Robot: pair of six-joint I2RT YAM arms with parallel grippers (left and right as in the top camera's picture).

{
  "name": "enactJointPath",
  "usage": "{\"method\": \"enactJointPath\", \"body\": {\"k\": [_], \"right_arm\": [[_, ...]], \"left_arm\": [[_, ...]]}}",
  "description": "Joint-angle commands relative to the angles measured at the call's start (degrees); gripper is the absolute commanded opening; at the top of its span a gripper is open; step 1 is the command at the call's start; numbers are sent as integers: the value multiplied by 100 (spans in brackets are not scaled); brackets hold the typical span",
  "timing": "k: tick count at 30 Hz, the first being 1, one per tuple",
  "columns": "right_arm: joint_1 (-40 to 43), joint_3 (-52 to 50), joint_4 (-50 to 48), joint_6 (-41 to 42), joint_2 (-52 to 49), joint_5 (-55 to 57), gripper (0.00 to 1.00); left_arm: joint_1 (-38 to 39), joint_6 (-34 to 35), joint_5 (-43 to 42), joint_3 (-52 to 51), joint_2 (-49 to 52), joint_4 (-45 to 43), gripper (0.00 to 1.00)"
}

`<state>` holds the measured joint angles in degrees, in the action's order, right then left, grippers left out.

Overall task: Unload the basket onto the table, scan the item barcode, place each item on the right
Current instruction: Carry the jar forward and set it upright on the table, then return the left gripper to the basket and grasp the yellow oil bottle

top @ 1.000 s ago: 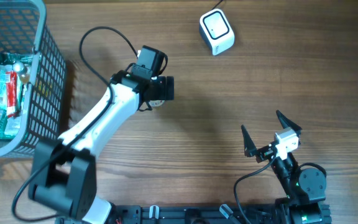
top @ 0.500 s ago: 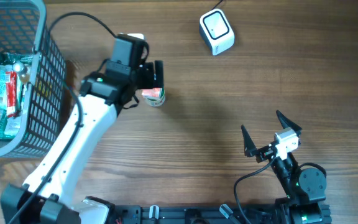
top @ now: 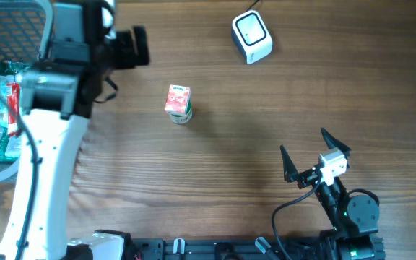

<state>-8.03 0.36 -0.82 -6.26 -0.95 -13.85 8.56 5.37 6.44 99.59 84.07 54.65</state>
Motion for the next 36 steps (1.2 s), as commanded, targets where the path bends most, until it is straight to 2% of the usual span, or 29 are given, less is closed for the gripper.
{"method": "enactJointPath", "body": {"k": [1, 10, 21, 30, 36], "right_arm": [[28, -7, -15, 26, -7, 70, 100], [28, -7, -15, 26, -7, 70, 100], [28, -7, -15, 26, -7, 72, 100], [28, -7, -15, 24, -7, 70, 100], [28, -7, -15, 26, -7, 70, 100]], "left_arm": [[-485, -369, 120, 544, -94, -184, 100], [-1805, -367, 118, 581, -92, -863, 100], [-3040, -367, 116, 577, -46, -1064, 100], [-3713, -365, 114, 568, 393, -564, 100], [-4035, -369, -413, 531, 1097, -138, 100]]}}
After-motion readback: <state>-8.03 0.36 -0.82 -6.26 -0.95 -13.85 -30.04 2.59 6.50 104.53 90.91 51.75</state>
